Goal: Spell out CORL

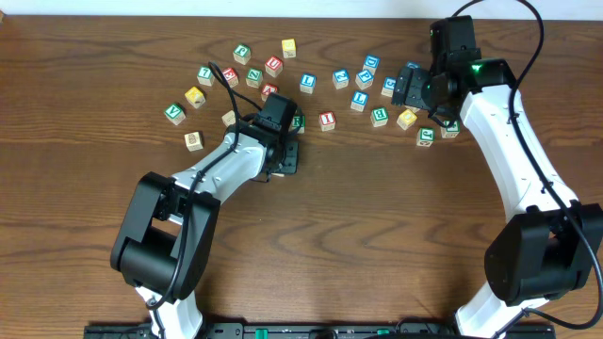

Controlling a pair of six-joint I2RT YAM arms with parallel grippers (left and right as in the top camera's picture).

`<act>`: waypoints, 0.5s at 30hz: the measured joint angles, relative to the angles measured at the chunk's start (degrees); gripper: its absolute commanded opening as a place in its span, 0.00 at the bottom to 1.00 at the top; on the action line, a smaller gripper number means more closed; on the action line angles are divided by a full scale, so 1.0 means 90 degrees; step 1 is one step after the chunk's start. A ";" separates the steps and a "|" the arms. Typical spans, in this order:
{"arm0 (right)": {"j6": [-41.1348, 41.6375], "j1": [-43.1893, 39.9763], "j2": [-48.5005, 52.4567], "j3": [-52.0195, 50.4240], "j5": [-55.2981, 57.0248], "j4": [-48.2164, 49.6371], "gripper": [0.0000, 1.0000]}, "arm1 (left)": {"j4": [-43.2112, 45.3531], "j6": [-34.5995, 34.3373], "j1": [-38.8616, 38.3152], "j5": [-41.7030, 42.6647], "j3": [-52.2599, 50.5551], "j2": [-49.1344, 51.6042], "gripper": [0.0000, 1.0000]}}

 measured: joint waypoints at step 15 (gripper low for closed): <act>0.0000 0.0017 0.0000 0.0000 0.0002 -0.0053 0.97 | 0.0085 -0.0029 0.0000 -0.0002 0.0000 0.0000 0.36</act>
